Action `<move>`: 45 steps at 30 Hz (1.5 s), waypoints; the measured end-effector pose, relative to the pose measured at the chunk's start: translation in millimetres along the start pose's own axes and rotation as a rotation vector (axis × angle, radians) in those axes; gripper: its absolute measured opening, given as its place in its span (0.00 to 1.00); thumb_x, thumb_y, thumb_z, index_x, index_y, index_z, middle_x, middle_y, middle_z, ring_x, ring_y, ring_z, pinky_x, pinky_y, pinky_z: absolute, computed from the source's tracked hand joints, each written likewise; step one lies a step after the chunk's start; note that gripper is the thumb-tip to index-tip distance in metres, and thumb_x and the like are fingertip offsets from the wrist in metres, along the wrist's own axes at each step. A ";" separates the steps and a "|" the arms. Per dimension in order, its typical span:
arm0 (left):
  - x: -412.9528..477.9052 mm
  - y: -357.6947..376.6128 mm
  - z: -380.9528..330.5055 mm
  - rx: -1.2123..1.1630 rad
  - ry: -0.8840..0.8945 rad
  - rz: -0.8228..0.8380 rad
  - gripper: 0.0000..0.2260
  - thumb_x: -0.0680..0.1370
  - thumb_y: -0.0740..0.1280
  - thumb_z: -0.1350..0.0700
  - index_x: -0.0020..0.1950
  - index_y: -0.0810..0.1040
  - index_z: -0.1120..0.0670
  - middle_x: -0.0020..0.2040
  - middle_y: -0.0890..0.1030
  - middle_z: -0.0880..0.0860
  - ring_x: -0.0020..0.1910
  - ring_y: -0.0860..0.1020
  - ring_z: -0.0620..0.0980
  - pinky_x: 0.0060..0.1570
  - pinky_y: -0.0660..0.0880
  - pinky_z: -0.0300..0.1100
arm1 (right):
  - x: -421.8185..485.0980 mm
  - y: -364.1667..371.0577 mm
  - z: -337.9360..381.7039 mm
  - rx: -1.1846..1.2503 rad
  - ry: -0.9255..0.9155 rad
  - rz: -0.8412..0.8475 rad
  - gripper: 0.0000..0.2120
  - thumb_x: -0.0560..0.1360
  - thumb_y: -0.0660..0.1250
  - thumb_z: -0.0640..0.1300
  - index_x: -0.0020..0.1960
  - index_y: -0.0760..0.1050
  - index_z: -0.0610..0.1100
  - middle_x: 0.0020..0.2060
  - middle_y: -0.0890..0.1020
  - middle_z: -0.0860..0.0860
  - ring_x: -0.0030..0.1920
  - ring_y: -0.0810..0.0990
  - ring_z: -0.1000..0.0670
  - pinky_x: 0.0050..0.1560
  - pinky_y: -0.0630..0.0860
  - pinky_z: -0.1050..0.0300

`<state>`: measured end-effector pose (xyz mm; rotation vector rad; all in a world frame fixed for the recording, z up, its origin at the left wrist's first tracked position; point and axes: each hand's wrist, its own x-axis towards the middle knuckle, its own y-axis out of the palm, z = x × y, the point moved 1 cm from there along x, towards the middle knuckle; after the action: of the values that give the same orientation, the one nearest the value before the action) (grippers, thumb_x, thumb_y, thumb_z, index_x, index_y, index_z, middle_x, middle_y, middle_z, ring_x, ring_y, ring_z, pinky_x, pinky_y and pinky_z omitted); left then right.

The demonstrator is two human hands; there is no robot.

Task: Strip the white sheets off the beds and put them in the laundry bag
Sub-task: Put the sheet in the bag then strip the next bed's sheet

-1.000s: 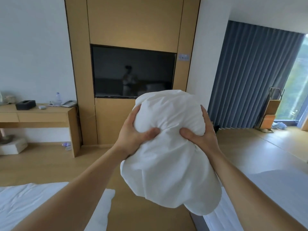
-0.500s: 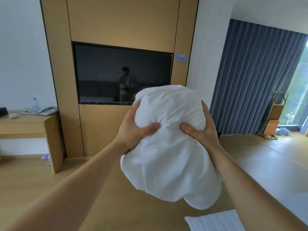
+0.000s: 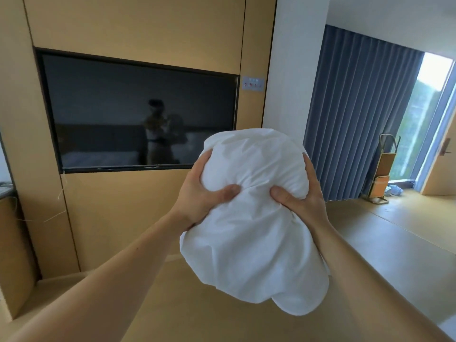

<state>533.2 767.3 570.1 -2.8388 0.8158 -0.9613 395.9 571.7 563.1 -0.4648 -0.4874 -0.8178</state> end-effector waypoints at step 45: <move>682.2 701.1 294.7 -0.353 0.166 0.554 0.40 0.63 0.76 0.39 0.69 0.58 0.34 0.58 0.65 0.26 0.54 0.68 0.25 0.44 0.65 0.20 | 609.8 -342.8 -540.0 -0.412 0.031 -0.596 0.61 0.48 0.69 0.82 0.76 0.57 0.62 0.73 0.68 0.60 0.71 0.69 0.55 0.73 0.67 0.45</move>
<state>831.3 -210.0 574.9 -2.5429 1.8232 -1.0452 611.5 -285.3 553.6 -0.6981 -0.4323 -1.5122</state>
